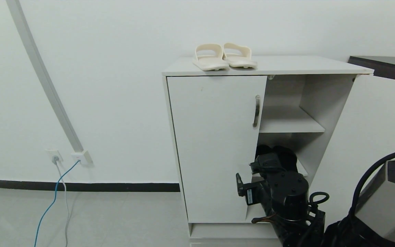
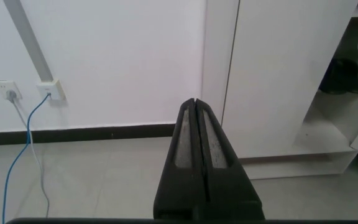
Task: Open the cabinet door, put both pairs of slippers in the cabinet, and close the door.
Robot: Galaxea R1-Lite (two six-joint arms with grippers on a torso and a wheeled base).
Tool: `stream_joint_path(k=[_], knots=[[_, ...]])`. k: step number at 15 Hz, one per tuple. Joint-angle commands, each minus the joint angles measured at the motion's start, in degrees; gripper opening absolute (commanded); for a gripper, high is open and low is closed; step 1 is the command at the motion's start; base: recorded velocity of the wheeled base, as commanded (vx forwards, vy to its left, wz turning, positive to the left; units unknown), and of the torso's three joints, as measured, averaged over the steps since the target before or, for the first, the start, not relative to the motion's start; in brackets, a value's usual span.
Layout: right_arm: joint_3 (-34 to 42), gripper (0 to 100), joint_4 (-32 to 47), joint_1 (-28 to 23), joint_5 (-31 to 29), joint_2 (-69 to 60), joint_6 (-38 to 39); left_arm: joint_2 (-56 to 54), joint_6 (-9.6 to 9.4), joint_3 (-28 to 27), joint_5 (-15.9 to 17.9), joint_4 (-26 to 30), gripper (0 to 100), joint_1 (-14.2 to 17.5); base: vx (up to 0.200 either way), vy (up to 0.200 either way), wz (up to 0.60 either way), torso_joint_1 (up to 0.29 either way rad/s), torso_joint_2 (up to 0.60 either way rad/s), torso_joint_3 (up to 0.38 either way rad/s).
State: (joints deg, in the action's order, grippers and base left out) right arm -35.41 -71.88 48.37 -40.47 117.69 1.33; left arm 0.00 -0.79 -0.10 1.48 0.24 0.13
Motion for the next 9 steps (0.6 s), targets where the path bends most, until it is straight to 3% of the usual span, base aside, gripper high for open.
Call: stream_joint_path(k=[1, 9], knots=[[-0.01, 100, -0.02, 0.14, 0.22, 0.17, -0.01, 0.00, 0.00, 0.01, 0.02, 0.02, 0, 0.04, 0.000, 0.000, 0.00, 0.000, 0.00, 0.000], [0.52, 100, -1.69, 0.23, 0.31, 0.17, -0.63, 0.00, 0.00, 0.01, 0.02, 0.02, 0, 0.04, 0.000, 0.000, 0.00, 0.000, 0.00, 0.000]])
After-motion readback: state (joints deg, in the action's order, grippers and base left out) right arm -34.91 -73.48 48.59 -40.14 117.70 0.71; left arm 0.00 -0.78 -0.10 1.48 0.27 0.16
